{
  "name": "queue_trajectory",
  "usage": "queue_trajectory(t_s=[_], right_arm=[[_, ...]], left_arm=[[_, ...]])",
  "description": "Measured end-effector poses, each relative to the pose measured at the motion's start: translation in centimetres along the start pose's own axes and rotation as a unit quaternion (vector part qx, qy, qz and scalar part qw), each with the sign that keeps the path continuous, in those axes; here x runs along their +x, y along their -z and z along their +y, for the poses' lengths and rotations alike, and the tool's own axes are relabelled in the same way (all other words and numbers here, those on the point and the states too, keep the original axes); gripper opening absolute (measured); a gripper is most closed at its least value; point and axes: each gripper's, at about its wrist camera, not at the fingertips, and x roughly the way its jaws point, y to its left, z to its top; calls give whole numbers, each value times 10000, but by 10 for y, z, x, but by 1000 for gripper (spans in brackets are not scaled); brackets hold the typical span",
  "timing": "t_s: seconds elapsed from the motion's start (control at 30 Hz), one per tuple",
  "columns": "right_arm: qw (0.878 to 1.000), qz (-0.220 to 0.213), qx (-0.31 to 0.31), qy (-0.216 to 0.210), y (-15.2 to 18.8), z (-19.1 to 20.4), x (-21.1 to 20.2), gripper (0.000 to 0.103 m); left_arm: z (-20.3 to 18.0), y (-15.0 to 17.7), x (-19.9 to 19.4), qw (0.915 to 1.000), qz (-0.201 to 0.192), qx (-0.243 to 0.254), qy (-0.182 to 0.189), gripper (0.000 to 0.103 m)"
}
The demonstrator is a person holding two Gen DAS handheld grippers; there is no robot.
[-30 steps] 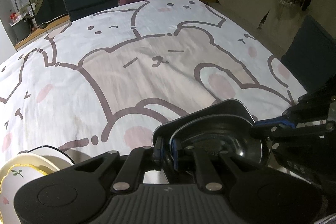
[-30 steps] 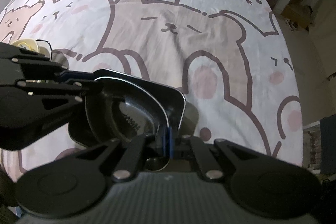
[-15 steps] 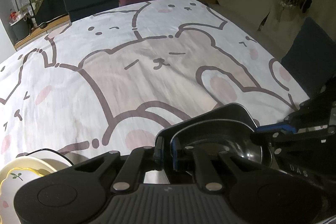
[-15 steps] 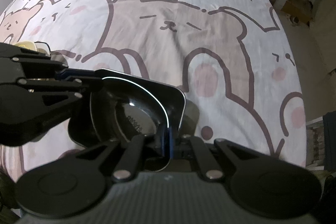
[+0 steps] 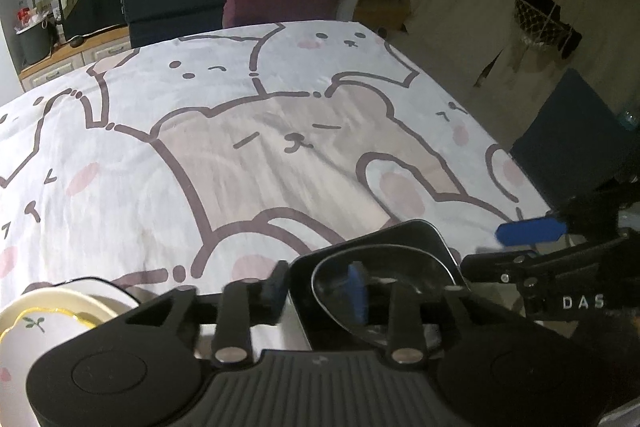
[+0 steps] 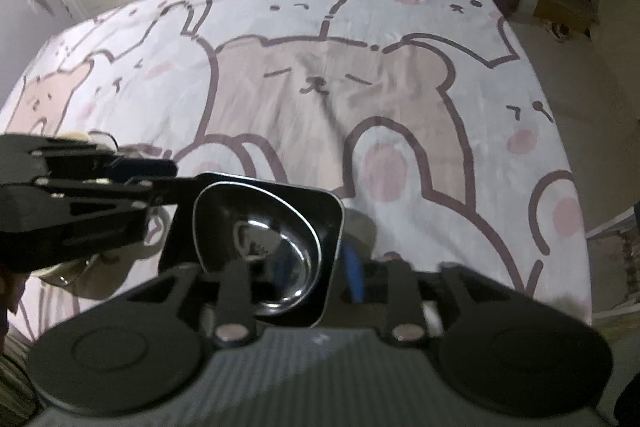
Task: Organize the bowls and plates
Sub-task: 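Open both grippers off the steel bowl rim, then close both grippers on the square steel tray rim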
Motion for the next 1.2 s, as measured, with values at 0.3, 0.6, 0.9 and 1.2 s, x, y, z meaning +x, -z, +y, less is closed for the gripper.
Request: queue_trajectory(t_s=[0.3,0.6,0.9,1.2], right_arm=[[9995,129,266,73,13,-31,11,46],[9995,260,145,-112,11,-29,27,38],[9980,416,217,-432,7,-24,38,6],[9989,455,46,-66,6,-18,39,5]], left_arm=[[7,15,-15,9999,12,-54,108,75],[11,21,-19,9996,28,-115,273,79],[7,17,-11,9994,172,-22,305,54],[2,22,13,9981,582,160,96,25]])
